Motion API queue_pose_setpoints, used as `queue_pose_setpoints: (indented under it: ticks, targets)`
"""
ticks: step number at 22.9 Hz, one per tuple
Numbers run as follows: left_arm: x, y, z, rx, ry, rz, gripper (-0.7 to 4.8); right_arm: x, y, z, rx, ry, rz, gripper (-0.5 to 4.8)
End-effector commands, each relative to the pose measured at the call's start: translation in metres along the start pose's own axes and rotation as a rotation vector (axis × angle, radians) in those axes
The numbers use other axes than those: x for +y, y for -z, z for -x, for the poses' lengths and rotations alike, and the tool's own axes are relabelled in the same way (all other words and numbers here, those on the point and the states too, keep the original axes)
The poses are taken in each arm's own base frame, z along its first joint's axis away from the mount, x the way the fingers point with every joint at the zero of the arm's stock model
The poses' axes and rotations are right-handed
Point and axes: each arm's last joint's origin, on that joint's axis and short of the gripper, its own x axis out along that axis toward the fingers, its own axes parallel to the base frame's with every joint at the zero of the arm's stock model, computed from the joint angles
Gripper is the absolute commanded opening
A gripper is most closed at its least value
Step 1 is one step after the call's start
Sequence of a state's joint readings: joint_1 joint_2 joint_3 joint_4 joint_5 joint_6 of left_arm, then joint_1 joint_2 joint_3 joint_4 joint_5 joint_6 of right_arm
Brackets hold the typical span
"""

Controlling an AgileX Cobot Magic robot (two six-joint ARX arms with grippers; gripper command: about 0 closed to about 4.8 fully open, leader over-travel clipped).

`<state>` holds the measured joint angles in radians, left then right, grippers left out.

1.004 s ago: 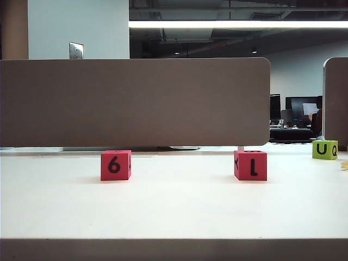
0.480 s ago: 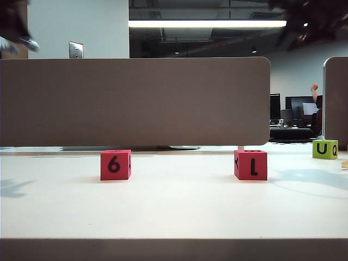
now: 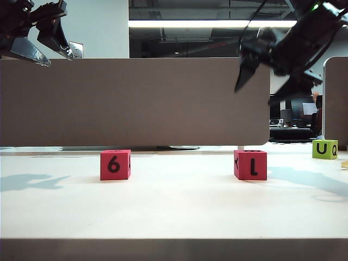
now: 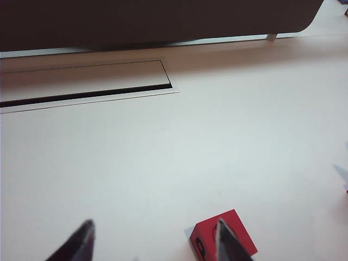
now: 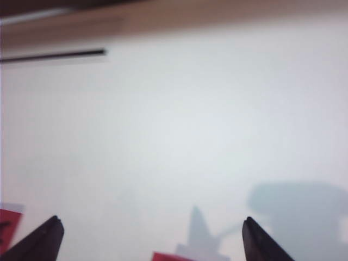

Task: Stack the letter block on the right onto the letter block on the left.

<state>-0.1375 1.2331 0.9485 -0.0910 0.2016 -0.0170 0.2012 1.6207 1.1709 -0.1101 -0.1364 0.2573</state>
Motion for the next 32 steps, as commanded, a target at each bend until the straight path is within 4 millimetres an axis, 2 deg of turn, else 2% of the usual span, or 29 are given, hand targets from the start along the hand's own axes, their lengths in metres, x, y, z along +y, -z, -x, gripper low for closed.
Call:
queue_pose_setpoints:
  ticks: [1,7,9,16,20,21,22,23,25,26,32]
  targets:
    - [0.000,0.003,-0.001,0.044,0.002,0.054,2.83,0.009,0.010,-0.007,0.076,0.112,0.015,4.79]
    - [0.001,0.008,-0.005,0.086,0.001,0.064,2.83,0.040,0.015,-0.039,0.217,0.215,0.112,4.79]
    - [0.001,0.009,-0.005,0.102,0.000,0.068,2.83,0.043,0.017,-0.048,0.263,0.274,0.133,4.79]
    - [0.000,0.014,-0.004,0.153,-0.001,0.100,2.83,0.037,0.041,-0.067,0.437,0.312,0.091,4.79]
    - [0.000,0.014,-0.004,0.154,-0.001,0.101,2.82,0.035,0.048,-0.072,0.479,0.309,0.063,4.79]
    - [0.000,0.014,-0.004,0.154,-0.001,0.101,2.82,0.035,0.049,-0.073,0.487,0.304,0.060,4.69]
    - [0.000,0.013,-0.003,0.145,0.022,0.101,2.77,0.034,0.049,-0.072,0.494,0.307,0.061,4.20]
    - [-0.001,0.012,-0.003,0.135,0.053,0.100,2.77,0.034,0.050,-0.072,0.497,0.308,0.061,3.98]
    - [-0.003,0.009,-0.003,0.113,0.121,0.097,2.77,0.034,0.050,-0.072,0.505,0.312,0.061,3.80]
    - [-0.004,0.010,-0.002,0.124,0.140,0.089,2.78,0.033,0.050,-0.072,0.506,0.312,0.061,3.31]
    - [-0.005,0.024,0.000,0.261,0.170,0.030,2.78,0.034,0.051,-0.071,0.519,0.293,0.056,3.04]
